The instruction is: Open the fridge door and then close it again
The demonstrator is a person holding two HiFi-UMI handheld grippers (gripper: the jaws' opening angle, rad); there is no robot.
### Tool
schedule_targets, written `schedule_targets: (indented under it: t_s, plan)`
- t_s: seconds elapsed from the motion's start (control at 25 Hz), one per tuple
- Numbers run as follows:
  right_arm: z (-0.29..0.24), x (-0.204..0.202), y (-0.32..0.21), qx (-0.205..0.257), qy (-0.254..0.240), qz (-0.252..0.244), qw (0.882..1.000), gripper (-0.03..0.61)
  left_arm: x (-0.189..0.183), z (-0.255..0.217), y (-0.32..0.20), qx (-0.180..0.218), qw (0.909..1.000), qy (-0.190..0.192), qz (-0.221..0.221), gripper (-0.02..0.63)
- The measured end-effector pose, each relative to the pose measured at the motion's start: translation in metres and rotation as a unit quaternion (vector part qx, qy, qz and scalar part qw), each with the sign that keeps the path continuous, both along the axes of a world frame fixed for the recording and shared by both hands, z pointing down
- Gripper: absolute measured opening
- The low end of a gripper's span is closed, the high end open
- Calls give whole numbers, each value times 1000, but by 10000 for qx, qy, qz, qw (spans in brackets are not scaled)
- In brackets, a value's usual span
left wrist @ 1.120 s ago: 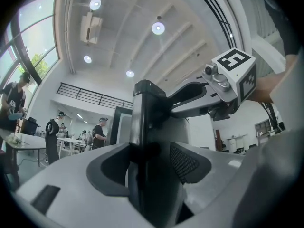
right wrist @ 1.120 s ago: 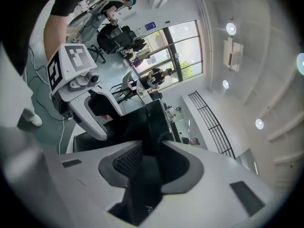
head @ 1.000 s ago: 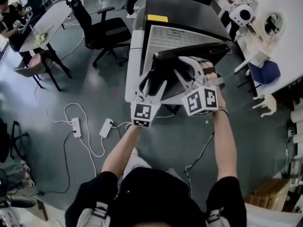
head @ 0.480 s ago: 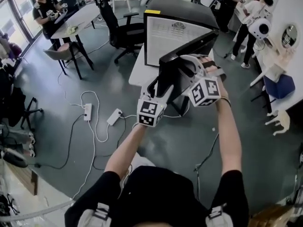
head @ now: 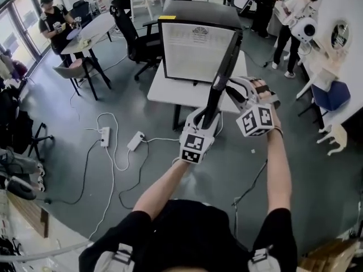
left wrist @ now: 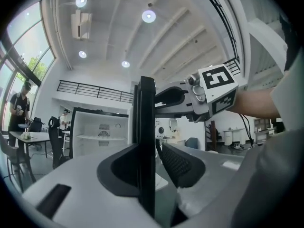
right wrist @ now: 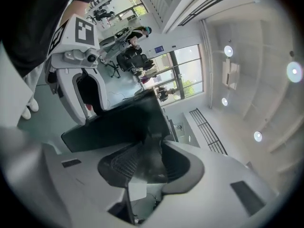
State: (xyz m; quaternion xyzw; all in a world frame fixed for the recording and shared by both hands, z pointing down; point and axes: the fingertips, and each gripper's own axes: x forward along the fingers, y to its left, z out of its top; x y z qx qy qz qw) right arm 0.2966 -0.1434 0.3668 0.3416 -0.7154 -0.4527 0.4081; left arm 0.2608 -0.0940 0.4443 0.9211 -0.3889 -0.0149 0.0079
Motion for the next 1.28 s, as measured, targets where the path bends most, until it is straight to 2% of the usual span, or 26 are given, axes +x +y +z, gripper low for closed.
schedule_targets:
  t_s: [0.08,0.2,0.28,0.44,0.52,0.56,0.6,0.72,0.8,0.84,0.88,0.92,1.08,1.16,1.28]
  plan:
    - [0,16,8,-36,-240,163,9996,103,12,-1,7,-24,10000,-56,64,106]
    - [-2,39,16,-149,-677,460,9965,93,36,-3,17,-65,9995,-104,293,95]
    - [1,48,20,-227,-1163,666,9907,17,47,-3,21,-113,9987,-148,475,91]
    - [18,56,29,-400,-2170,1114,9690,17,54,-1,28,-326,9969,-162,703,80]
    - [21,56,35,-432,-2851,1301,9487,18,45,-7,30,-412,9970,35,649,75]
    - [20,57,39,-402,-3314,1400,9322,18,37,-12,31,-464,9969,222,595,69]
    - [17,59,43,-351,-3834,1510,9105,18,28,-16,32,-532,9963,421,525,66]
    - [15,63,64,-216,-5339,1660,8288,18,-4,-21,33,-687,9942,810,183,41]
    - [22,65,79,-165,-6107,1610,7751,6,-25,-18,31,-661,9948,769,-72,-2]
    - [29,67,86,-170,-6377,1607,7531,2,-33,-16,30,-644,9952,711,-198,-2]
    - [36,68,91,-188,-6539,1633,7385,-2,-41,-13,29,-640,9952,671,-315,-2]
    - [45,67,94,-225,-6597,1676,7323,-3,-49,-9,29,-652,9949,656,-413,-2]
    - [73,60,104,-436,-6578,1779,7306,-3,-64,11,36,-761,9937,612,-545,-2]
    - [76,61,105,-477,-6601,1790,7279,-3,-63,14,38,-781,9939,584,-514,-2]
    - [75,61,108,-500,-6576,1788,7301,-3,-56,16,41,-806,9942,557,-447,-2]
